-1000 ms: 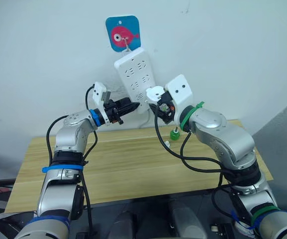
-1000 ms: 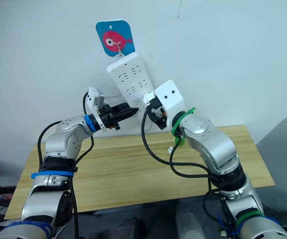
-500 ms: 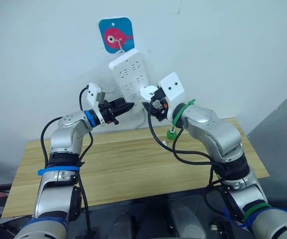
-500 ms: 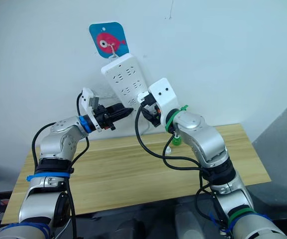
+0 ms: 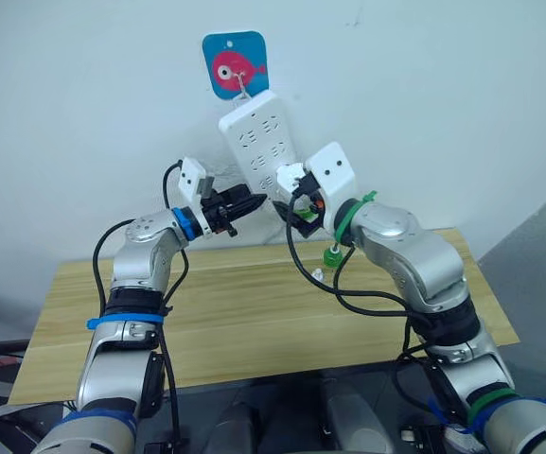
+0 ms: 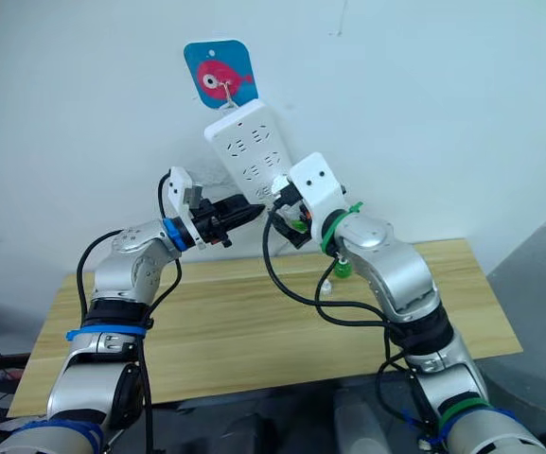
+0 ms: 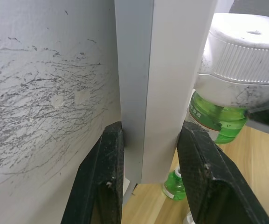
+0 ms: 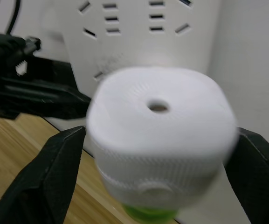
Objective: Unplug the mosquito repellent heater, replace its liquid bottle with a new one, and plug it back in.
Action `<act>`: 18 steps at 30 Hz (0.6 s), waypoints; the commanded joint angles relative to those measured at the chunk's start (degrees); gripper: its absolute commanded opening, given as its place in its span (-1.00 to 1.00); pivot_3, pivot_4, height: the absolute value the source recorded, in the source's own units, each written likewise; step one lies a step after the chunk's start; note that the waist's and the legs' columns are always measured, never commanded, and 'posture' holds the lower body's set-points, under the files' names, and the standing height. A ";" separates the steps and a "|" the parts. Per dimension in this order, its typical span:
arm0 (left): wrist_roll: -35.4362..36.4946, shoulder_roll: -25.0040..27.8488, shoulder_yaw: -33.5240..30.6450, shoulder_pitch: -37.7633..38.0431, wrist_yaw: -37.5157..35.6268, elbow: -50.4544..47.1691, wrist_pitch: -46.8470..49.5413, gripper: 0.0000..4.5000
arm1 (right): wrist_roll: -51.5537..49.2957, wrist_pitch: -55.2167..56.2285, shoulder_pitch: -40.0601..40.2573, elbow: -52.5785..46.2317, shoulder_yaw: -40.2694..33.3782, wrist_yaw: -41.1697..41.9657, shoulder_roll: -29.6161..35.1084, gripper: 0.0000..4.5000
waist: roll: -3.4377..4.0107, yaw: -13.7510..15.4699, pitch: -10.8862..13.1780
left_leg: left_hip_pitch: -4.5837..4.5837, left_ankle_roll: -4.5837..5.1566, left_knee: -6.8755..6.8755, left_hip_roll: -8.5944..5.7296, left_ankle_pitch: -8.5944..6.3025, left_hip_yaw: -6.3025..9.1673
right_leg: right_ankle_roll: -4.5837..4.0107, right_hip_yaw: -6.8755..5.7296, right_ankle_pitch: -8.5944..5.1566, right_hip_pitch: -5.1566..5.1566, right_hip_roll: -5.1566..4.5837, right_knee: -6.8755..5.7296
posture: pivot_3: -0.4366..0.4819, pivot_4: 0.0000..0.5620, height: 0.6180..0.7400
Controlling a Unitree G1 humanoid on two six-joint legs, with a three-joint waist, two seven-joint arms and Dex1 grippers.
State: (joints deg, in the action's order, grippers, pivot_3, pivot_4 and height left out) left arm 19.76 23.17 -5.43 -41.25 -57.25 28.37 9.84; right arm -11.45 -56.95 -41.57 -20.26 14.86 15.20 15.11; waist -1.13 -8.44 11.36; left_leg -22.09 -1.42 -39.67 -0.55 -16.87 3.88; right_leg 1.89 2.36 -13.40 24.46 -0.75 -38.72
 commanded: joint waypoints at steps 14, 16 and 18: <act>-4.89 6.58 -5.55 -5.12 12.94 13.23 -15.65 0.96 | -3.72 -5.31 5.69 -16.07 -2.60 4.38 5.76 1.00 | -0.05 -0.73 -0.04 | 0.39 0.05 -0.02 0.14 0.24 -0.12 | 0.09 -0.02 -0.01 -0.16 0.34 -0.21 | -0.41 -0.52 1.00; -3.84 7.08 -5.72 -3.72 11.41 11.08 -14.54 0.99 | -4.17 -4.86 6.09 -16.56 -2.67 5.01 6.06 1.00 | -0.06 -0.99 -0.04 | 0.48 0.27 -0.02 0.20 0.38 -0.13 | 0.08 0.01 0.15 -0.20 0.51 -0.21 | -0.40 -0.52 1.00; -2.82 8.38 -6.11 -0.95 9.86 7.35 -13.29 0.99 | -4.85 -4.22 6.67 -17.16 -2.66 6.36 6.85 1.00 | -0.05 -1.43 -0.03 | 0.50 0.39 -0.01 0.22 0.45 -0.12 | 0.00 0.01 0.29 -0.19 0.74 -0.21 | -0.40 -0.52 1.00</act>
State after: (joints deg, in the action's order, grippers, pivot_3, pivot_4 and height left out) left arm 15.13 27.64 -5.29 -41.98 -51.50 39.16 -3.80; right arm -15.36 -62.75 -34.67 -34.53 13.53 20.43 21.48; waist -1.18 -9.87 11.33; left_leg -21.56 -1.04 -39.66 -0.31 -16.41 3.73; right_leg 1.88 2.39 -13.11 24.28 0.10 -38.93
